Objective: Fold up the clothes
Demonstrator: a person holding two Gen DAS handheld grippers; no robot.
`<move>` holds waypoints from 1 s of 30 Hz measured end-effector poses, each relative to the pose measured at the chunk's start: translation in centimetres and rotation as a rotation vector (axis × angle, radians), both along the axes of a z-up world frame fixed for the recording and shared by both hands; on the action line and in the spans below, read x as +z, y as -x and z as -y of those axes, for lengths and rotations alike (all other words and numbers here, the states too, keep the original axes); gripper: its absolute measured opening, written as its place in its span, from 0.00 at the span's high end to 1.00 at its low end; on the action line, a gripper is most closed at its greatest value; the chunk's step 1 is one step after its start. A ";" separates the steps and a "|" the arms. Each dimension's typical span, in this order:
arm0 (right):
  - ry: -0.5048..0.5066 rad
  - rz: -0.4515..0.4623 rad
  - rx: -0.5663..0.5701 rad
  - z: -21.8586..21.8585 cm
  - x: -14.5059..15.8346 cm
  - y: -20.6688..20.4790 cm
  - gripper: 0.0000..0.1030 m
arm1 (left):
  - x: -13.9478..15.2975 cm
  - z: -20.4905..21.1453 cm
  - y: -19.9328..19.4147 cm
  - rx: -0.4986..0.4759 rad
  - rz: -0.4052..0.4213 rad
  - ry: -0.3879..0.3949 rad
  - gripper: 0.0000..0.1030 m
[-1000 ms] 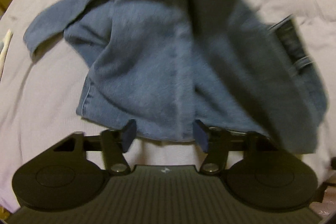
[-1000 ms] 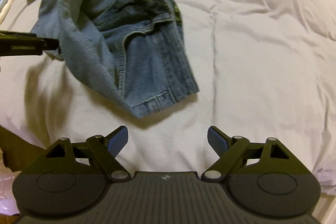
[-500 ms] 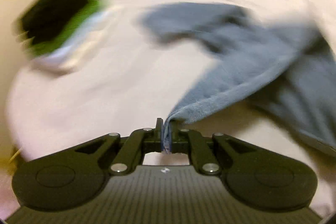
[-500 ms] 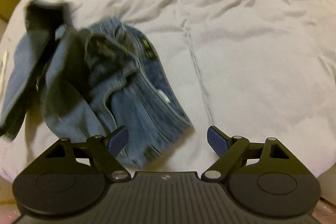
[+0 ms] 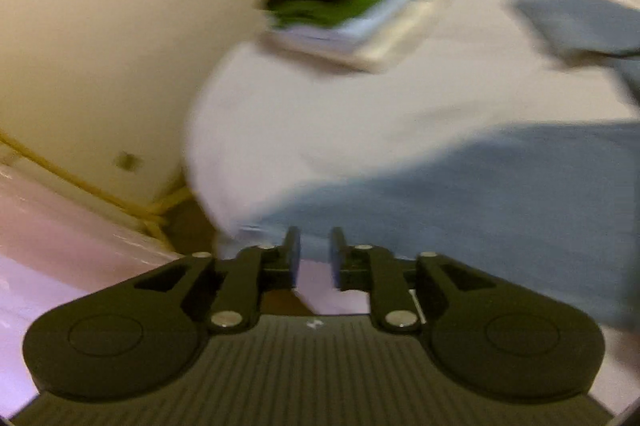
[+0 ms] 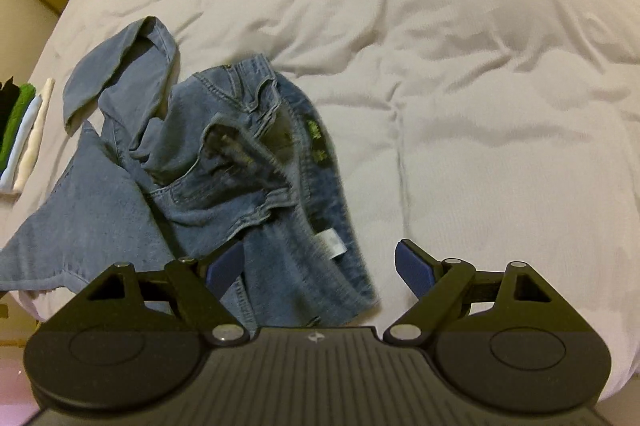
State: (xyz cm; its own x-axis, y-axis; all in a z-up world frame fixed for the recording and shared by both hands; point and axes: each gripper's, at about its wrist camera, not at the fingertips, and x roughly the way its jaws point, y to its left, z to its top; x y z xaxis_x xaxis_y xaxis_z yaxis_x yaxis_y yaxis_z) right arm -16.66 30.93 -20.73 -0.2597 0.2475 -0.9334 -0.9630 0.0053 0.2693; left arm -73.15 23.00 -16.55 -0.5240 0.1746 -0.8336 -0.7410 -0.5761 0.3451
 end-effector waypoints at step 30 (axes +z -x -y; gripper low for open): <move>0.240 -0.365 0.412 -15.3 -11.2 -11.9 0.37 | -15.0 5.6 -40.2 0.823 0.870 -0.725 0.49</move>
State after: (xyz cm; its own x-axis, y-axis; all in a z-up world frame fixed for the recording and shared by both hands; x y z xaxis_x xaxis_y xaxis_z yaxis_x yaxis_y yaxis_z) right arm -4.79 46.24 -31.96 -0.6034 -0.1487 -0.7834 -0.7443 -0.2475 0.6203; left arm -32.98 17.38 -31.51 -0.0539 0.6003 -0.7980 0.0729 -0.7946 -0.6027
